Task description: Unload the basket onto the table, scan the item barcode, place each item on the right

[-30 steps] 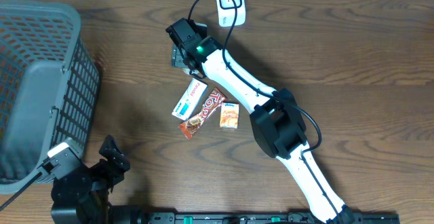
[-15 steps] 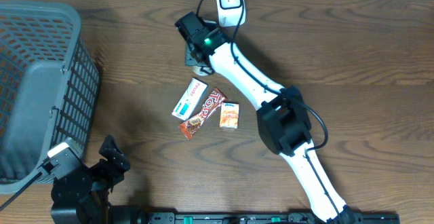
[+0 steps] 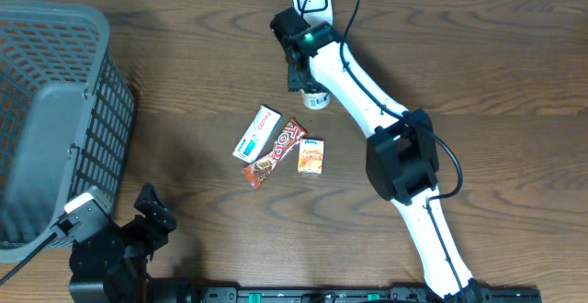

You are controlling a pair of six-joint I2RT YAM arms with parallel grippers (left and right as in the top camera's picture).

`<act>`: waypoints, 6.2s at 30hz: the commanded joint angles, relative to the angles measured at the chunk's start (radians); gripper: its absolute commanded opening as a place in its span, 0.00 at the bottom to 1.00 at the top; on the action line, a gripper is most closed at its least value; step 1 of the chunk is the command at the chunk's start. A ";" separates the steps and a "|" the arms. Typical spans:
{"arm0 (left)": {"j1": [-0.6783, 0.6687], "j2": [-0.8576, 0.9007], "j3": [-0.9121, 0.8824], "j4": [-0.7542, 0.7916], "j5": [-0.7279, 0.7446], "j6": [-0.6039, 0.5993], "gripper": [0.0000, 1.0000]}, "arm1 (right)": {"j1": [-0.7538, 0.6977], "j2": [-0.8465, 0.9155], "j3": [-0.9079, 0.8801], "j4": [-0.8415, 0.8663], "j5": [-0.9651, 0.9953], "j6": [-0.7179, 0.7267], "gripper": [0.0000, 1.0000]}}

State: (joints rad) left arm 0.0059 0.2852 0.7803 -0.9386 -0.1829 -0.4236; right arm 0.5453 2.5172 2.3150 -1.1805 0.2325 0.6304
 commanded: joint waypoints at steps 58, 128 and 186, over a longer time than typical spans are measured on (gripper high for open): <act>0.005 -0.005 0.005 -0.001 -0.006 -0.012 0.88 | -0.104 -0.049 0.025 -0.200 -0.390 -0.202 0.99; 0.005 -0.005 0.005 -0.003 -0.006 -0.012 0.88 | -0.090 0.054 0.039 -0.047 -0.187 -0.272 0.55; 0.005 -0.005 0.005 -0.003 -0.005 -0.012 0.88 | -0.134 0.019 0.290 0.371 -0.306 -0.386 0.51</act>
State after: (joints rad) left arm 0.0059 0.2852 0.7803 -0.9394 -0.1829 -0.4236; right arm 0.4080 2.5614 2.5832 -0.8829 -0.1772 0.3161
